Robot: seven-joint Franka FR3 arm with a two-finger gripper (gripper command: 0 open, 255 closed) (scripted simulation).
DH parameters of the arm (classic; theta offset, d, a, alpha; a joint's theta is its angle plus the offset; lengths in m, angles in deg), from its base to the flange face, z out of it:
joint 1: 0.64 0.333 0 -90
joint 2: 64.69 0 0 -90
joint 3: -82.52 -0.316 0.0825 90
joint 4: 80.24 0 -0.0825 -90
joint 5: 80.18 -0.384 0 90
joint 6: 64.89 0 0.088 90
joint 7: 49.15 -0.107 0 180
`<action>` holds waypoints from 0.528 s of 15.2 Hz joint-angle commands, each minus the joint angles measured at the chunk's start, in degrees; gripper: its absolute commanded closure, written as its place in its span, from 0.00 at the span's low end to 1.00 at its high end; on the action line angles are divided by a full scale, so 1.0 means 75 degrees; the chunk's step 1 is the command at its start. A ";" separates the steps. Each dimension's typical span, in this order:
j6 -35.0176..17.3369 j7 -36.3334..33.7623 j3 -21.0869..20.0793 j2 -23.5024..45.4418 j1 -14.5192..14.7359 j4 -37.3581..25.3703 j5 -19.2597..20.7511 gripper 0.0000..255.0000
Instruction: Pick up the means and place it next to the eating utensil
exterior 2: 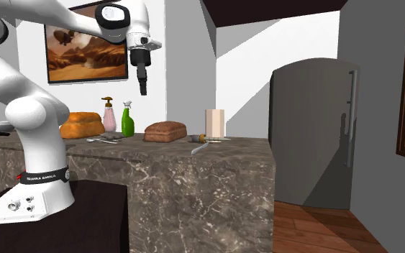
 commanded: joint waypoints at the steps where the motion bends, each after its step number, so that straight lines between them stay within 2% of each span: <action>1: 0.0000 0.0000 0.0000 0.0000 0.0000 0.0000 0.0000 0.00; 8: -0.1313 0.2312 0.0805 0.2020 0.0557 -0.0490 0.0345 0.00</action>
